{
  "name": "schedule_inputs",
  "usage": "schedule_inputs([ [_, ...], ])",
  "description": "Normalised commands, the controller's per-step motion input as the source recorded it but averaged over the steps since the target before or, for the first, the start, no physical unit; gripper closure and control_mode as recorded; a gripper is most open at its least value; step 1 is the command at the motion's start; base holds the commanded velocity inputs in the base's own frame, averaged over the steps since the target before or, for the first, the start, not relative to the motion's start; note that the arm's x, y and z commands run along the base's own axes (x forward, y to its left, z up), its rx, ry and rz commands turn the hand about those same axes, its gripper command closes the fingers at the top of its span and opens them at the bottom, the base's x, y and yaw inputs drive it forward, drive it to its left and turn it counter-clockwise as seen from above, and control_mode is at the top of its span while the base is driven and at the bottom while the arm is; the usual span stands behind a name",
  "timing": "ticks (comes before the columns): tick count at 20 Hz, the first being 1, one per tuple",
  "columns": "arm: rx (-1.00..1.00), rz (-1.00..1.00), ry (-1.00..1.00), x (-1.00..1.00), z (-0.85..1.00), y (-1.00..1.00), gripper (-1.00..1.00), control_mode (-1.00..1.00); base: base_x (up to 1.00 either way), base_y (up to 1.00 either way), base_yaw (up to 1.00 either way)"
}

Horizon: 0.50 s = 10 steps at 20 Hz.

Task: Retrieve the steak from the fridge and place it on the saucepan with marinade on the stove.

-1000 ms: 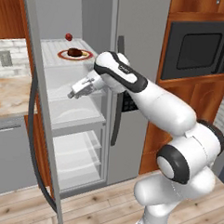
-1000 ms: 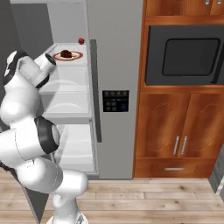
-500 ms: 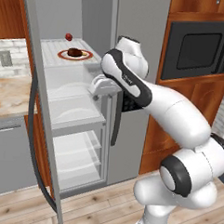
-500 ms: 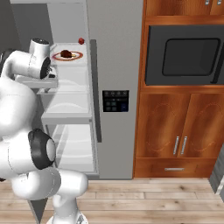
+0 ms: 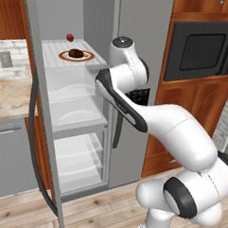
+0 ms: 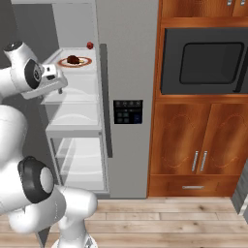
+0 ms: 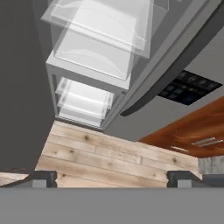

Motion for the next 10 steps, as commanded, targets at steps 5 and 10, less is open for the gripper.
schedule_inputs([
  [5, 0.0, 0.0, -0.04, 0.0, 0.0, -0.02, -1.0, -1.0, 0.0, 0.0, 0.0],
  [10, 0.0, 0.0, 0.0, 0.0, 0.0, 0.0, -1.0, -1.0, 0.0, 0.0, 0.0],
])
